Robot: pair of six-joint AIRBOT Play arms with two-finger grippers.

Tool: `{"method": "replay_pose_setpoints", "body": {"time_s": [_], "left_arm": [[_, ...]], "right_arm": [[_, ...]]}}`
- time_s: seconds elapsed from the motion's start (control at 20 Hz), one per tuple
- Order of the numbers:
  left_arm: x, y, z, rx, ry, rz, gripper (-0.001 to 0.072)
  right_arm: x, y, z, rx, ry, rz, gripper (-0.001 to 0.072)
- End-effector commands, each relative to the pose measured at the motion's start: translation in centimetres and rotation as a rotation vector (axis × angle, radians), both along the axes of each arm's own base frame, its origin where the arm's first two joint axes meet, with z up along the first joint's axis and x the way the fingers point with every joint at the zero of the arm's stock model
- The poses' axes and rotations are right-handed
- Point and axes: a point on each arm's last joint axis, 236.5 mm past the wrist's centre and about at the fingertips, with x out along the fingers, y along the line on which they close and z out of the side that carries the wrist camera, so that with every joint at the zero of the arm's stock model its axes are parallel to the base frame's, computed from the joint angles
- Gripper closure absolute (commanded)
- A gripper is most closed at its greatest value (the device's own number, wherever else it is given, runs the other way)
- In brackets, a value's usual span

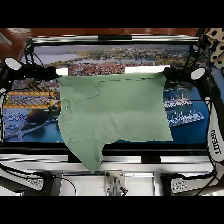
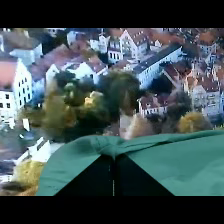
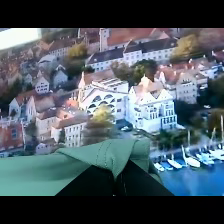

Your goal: Fold the shirts.

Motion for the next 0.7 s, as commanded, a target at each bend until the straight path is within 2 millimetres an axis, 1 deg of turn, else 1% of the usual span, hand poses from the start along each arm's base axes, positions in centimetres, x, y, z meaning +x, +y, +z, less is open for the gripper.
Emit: {"method": "replay_pose_setpoints", "body": {"time_s": [0.0,0.05,0.1,0.2,0.25,0.3,0.35,0.4,0.5,0.55,0.65], "left_arm": [[-0.3,-1.1,-2.8,-0.016,0.069,-0.024,0.0675],[-0.8,-1.6,-3.7,-0.017,0.098,-0.045,0.0675],[-1.0,-1.9,-4.0,-0.019,0.112,-0.053,0.0675],[-1.5,-1.8,-3.5,-0.021,0.122,-0.060,0.0675],[-2.0,-1.5,-3.2,-0.014,0.133,-0.067,0.0675],[-3.1,-1.5,-3.1,-0.014,0.167,-0.087,0.0675],[-4.5,-1.9,-3.4,-0.024,0.223,-0.118,0.0675],[-6.5,-2.6,-4.1,-0.037,0.304,-0.163,0.0675],[-10.3,-3.7,-5.5,-0.058,0.466,-0.249,0.0675],[-11.7,-3.7,-6.1,-0.064,0.533,-0.265,0.0675],[-13.1,-3.0,-7.2,-0.052,0.635,-0.222,0.0675]], "right_arm": [[0.6,1.0,-2.4,-0.024,0.017,0.019,0.0654],[0.6,0.6,-2.5,-0.016,0.024,0.005,0.0654],[0.5,0.2,-2.5,-0.007,0.029,-0.008,0.0654],[-0.3,-0.5,-2.2,-0.002,0.059,-0.004,0.0654],[-1.3,-0.8,-2.2,0.012,0.096,0.005,0.0654],[-2.5,-0.9,-2.5,0.040,0.150,0.009,0.0654],[-4.2,-0.6,-3.3,0.064,0.229,0.032,0.0654],[-6.0,-0.2,-4.4,0.073,0.318,0.056,0.0654],[-9.8,-0.3,-7.2,0.053,0.514,0.069,0.0654],[-11.4,-0.8,-8.2,0.032,0.594,0.070,0.0654],[-13.2,-1.3,-9.4,0.014,0.690,0.058,0.0654]]}}
